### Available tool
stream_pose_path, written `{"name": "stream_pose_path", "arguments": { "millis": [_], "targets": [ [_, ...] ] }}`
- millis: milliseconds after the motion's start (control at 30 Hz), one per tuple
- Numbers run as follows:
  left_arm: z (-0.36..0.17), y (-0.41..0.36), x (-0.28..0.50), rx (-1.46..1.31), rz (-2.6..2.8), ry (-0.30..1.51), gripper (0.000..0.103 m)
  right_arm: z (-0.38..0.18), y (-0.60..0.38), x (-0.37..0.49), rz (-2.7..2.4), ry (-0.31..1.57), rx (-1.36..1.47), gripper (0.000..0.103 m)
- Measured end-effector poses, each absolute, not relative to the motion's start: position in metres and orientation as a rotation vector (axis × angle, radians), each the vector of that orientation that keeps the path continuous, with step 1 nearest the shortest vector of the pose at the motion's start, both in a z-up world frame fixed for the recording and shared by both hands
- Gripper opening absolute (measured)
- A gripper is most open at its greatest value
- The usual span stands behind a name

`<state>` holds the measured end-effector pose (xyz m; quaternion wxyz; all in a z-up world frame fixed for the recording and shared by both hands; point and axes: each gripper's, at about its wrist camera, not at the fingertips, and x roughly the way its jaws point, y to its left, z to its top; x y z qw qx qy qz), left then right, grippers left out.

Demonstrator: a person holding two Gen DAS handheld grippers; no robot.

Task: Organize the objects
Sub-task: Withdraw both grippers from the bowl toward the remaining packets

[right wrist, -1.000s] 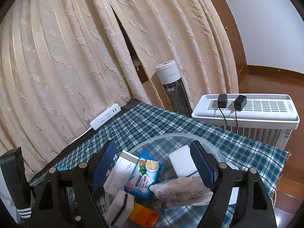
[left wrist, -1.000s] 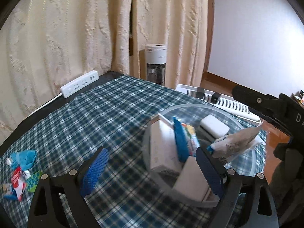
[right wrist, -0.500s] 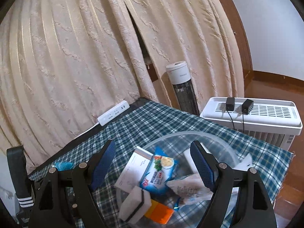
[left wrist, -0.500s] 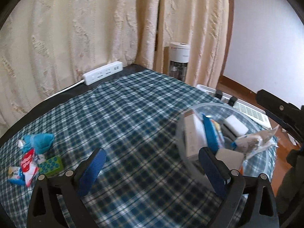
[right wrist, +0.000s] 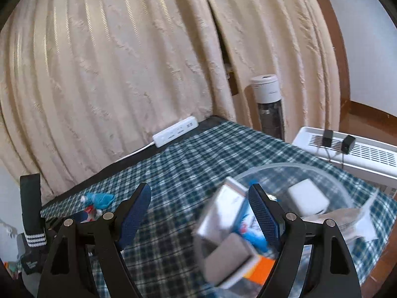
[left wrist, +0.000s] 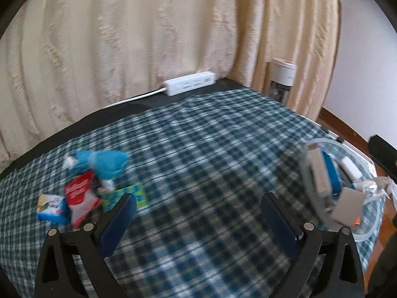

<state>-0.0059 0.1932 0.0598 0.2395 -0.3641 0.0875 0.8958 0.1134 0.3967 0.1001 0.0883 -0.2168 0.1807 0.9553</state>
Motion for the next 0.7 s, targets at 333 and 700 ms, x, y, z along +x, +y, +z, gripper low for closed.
{"name": "stream_pose_path", "arguments": {
  "millis": [333,700],
  "targets": [
    [0.059,0.127,-0.032,-1.049,2.589,0.158,0.102,0.096,0.346,0.088,2.946,0.501,-0.752,0.082],
    [0.041,0.052,-0.056,-1.169,2.735,0.063,0.102,0.083,0.305,0.063,3.013,0.512,-0.907,0.083]
  ]
}}
